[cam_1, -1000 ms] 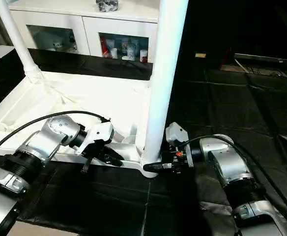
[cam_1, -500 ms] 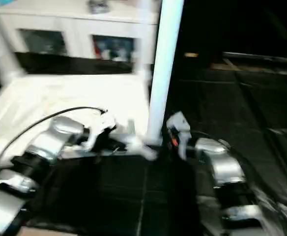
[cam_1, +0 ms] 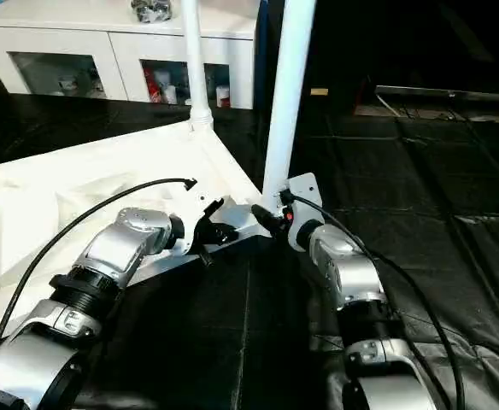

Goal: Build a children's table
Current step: Rotate leg to tighten

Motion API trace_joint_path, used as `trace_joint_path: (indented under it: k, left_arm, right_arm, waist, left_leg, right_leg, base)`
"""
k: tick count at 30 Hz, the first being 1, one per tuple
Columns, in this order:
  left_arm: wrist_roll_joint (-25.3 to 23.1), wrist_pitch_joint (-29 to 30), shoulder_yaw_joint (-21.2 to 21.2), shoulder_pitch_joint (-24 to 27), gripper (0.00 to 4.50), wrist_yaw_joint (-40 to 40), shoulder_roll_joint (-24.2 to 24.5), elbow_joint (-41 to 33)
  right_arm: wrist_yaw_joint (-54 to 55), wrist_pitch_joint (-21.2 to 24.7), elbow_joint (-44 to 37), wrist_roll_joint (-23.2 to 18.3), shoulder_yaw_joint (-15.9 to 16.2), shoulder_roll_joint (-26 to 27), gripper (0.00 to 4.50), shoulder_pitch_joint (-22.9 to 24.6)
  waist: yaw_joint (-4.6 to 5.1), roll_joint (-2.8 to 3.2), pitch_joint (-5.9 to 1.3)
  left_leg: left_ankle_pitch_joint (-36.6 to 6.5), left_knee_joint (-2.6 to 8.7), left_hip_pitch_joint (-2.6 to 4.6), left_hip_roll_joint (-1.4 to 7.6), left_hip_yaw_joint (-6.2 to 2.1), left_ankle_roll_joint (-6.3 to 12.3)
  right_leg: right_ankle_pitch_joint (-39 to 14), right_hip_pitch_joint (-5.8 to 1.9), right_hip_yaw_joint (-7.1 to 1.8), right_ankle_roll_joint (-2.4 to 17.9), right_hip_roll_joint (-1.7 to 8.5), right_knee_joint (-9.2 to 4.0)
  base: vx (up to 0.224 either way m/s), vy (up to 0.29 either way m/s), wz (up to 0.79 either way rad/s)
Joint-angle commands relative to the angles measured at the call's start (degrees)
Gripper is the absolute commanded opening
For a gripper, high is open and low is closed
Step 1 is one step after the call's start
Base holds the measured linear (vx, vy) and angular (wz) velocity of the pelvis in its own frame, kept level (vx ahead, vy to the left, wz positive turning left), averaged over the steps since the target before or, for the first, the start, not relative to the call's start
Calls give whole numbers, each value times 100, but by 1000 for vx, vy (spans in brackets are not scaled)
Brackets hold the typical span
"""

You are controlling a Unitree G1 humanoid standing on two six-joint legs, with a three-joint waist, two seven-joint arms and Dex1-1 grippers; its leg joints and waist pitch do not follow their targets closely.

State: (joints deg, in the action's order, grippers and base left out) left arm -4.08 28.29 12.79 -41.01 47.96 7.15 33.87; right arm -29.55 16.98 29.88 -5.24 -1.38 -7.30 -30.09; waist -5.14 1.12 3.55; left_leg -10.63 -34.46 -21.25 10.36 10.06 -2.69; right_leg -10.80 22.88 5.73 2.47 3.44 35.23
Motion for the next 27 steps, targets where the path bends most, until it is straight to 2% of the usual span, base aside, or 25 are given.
trace_joint_path:
  k: [1,4,9,17,18,20,21,23,25,26,27]
  left_arm:
    - [171,-234,83,-101,0,24,-177,-391]
    - [144,-300,177,-56,0,255,-10,-429]
    - [86,-490,342,-1,0,739,342,-420]
    - [138,-890,653,96,0,1776,881,-456]
    - [161,-1101,740,103,0,2143,1045,-404]
    - [166,-1141,753,104,0,2207,1070,-393]
    - [159,-1350,807,104,0,2447,1182,-332]
    - [172,-1449,847,109,0,2627,1255,-314]
    - [185,-1740,963,117,0,3111,1450,-265]
    - [185,-1740,963,117,0,3111,1450,-265]
    - [155,-1880,1031,113,0,3263,1526,-248]
  right_arm:
    - [-567,7,-168,-231,535,371,373,62]
    - [-791,-165,-215,-260,515,208,397,142]
    - [-1355,-357,-417,-376,404,-188,441,339]
    - [-2560,-557,-661,-607,352,-916,446,535]
    - [-3032,-682,-758,-600,457,-1220,446,614]
    - [-3117,-711,-774,-594,482,-1276,446,629]
    - [-3516,-759,-862,-610,595,-1506,446,697]
    - [-3795,-762,-921,-652,666,-1645,446,729]
    - [-4499,-804,-1030,-706,866,-1974,446,758]
    - [-4499,-804,-1030,-706,866,-1974,446,758]
    - [-4630,-875,-1005,-654,938,-2037,446,735]
  waist:
    - [-31,-22,-461]
    - [-27,-19,-465]
    - [-34,-30,-472]
    - [-75,-37,-449]
    - [-91,-20,-442]
    - [-150,-20,-450]
    - [-175,-18,-456]
    - [-194,-11,-457]
    - [-253,-33,-459]
    - [-272,-31,-464]
    - [-295,-34,-455]
  left_leg:
    - [-466,339,41,301,-124,482]
    - [-478,339,28,303,-130,474]
    - [-389,327,29,302,-120,587]
    - [-561,335,39,319,-116,553]
    - [-619,337,49,325,-113,545]
    - [-601,332,57,341,-105,537]
    - [-612,329,57,335,-111,544]
    - [-612,329,60,348,-106,548]
    - [-593,321,46,341,-104,594]
    - [-579,321,45,344,-108,601]
    - [-635,321,59,346,-96,587]
  right_leg:
    - [-656,-379,-366,1122,584,-433]
    - [-565,-396,-368,1151,593,-420]
    - [-325,-398,-371,1208,580,-390]
    - [-752,-386,-365,1125,583,-432]
    - [-841,-369,-361,1121,581,-449]
    - [-803,-358,-370,1092,573,-426]
    - [-798,-360,-357,1109,571,-430]
    - [-780,-351,-365,1109,576,-423]
    - [-772,-369,-365,1063,571,-420]
    - [-773,-367,-363,1063,574,-411]
    - [-901,-339,-363,1061,577,-434]
  base:
    - [0,0,0]
    - [0,0,0]
    - [0,0,0]
    - [0,0,0]
    - [0,0,0]
    - [0,0,0]
    - [0,0,0]
    - [0,0,0]
    - [0,0,0]
    - [0,0,0]
    - [0,0,0]
